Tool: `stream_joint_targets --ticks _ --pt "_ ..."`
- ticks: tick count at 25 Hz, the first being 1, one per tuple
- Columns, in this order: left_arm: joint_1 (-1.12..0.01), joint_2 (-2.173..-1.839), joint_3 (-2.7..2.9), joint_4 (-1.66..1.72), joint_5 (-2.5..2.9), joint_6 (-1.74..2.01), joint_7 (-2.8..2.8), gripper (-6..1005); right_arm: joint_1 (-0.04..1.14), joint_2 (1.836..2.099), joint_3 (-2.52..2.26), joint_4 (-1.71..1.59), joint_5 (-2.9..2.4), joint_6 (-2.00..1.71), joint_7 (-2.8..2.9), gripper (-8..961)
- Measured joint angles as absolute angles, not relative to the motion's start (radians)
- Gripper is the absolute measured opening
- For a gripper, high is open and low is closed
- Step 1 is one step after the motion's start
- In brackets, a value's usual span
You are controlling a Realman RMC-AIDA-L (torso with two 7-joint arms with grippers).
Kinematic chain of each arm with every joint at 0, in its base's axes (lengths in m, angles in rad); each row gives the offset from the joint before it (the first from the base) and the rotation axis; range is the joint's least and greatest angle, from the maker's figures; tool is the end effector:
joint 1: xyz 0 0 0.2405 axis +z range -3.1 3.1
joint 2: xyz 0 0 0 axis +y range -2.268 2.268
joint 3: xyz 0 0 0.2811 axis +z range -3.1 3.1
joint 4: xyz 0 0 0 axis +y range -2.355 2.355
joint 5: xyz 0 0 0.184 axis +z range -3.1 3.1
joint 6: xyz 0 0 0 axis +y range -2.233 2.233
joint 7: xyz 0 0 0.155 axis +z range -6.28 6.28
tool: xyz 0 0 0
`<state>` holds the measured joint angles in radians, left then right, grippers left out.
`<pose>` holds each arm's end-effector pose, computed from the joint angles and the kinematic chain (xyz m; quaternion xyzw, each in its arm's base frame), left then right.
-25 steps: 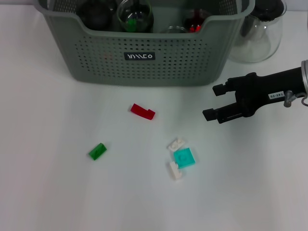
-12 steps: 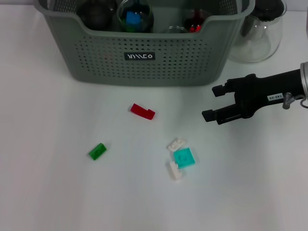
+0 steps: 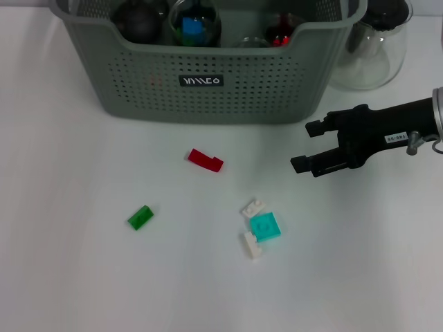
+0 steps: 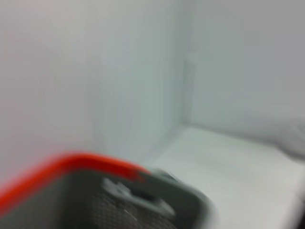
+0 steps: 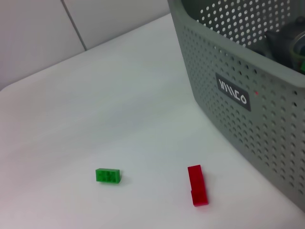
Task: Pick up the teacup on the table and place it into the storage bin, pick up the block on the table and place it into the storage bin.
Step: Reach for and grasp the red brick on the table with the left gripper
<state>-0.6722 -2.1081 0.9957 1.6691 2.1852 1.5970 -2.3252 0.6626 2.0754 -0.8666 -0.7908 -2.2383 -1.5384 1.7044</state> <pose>-0.0942 0.3644 0.0567 -0.9543 -0.1547 -0.1267 0.2218 0.2341 0.3473 -0.0359 -0.9684 0.2295 0.0803 0.0558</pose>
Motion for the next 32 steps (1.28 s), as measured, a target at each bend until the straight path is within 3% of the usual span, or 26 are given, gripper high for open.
stream_joint_targets --ticks 5,10,21,32 --pt "-0.601 -2.150 1.033 1.752 2.227 1.823 -2.254 883 0.663 2.076 -0.865 -0.792 -2.238 -1.533 1.712 941" --pt "-0.557 -2.171 1.116 1.693 2.395 1.877 -2.261 881 0.663 2.081 -0.856 -0.792 -2.238 -1.528 1.713 941" --pt "-0.612 -2.171 1.288 1.415 2.555 1.670 -2.493 877 0.663 2.082 -0.848 -0.792 -2.238 -1.524 1.716 941" --pt "-0.742 -2.170 1.384 1.218 2.681 1.508 -2.833 873 0.664 2.078 -0.862 -0.791 -2.244 -1.534 1.715 940"
